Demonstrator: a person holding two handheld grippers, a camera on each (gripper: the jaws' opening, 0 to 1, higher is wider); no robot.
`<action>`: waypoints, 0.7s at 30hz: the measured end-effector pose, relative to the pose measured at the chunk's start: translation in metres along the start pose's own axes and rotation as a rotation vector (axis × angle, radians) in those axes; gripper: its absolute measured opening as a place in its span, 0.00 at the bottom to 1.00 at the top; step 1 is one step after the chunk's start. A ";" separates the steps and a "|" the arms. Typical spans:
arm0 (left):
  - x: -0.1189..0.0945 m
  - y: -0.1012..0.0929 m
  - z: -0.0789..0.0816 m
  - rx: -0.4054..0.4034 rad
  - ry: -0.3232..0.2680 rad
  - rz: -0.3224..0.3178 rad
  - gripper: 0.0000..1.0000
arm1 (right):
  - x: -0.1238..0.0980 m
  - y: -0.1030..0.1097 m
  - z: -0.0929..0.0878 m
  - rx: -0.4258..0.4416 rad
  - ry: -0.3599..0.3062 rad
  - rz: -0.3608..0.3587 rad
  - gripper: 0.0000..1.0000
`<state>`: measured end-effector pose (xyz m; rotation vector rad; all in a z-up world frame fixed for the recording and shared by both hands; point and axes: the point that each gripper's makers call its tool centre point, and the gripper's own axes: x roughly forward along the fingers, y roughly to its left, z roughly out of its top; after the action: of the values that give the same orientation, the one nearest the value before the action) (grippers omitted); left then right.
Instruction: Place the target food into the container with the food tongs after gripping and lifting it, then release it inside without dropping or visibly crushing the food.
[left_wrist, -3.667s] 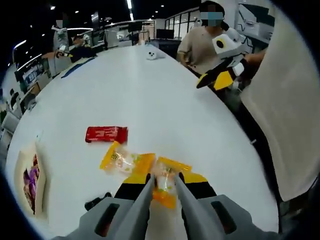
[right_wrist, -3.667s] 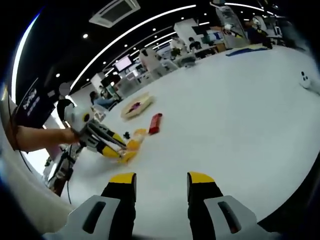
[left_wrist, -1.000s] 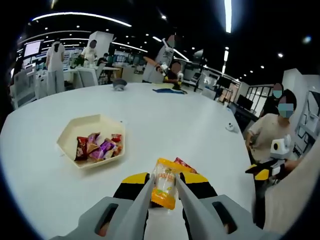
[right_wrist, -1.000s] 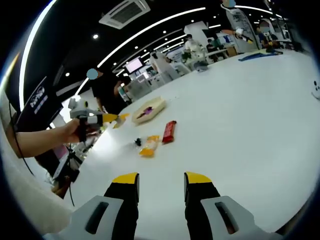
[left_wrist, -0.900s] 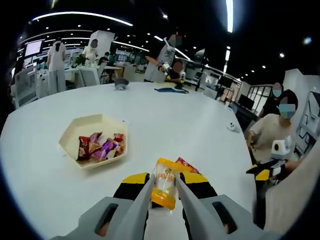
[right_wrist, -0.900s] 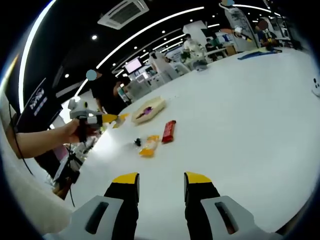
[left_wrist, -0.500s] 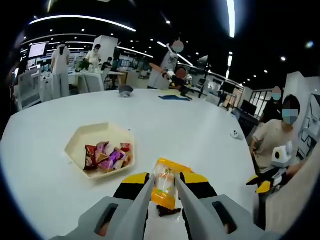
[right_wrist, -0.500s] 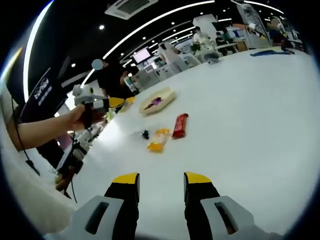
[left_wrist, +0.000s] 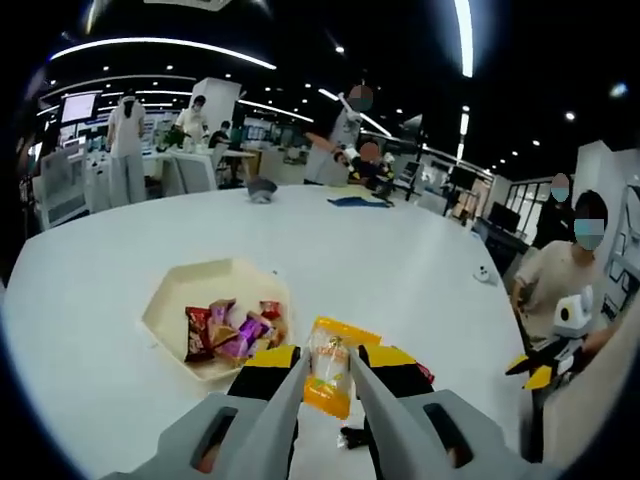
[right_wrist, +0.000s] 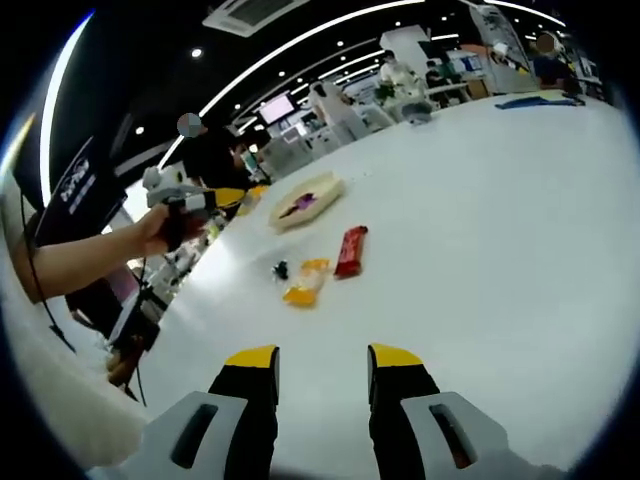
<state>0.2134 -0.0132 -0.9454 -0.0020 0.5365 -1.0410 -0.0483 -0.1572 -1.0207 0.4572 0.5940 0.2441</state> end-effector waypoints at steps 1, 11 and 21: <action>0.001 0.000 0.001 0.000 -0.002 -0.001 0.21 | 0.000 -0.001 0.001 0.001 -0.002 -0.005 0.35; 0.011 0.013 0.006 -0.004 -0.019 0.003 0.21 | -0.005 -0.009 0.002 0.009 -0.013 -0.043 0.35; 0.017 0.029 0.016 -0.001 -0.019 0.031 0.20 | -0.008 -0.017 0.000 0.037 -0.023 -0.074 0.35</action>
<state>0.2507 -0.0157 -0.9457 -0.0048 0.5190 -1.0097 -0.0533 -0.1749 -1.0245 0.4726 0.5923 0.1570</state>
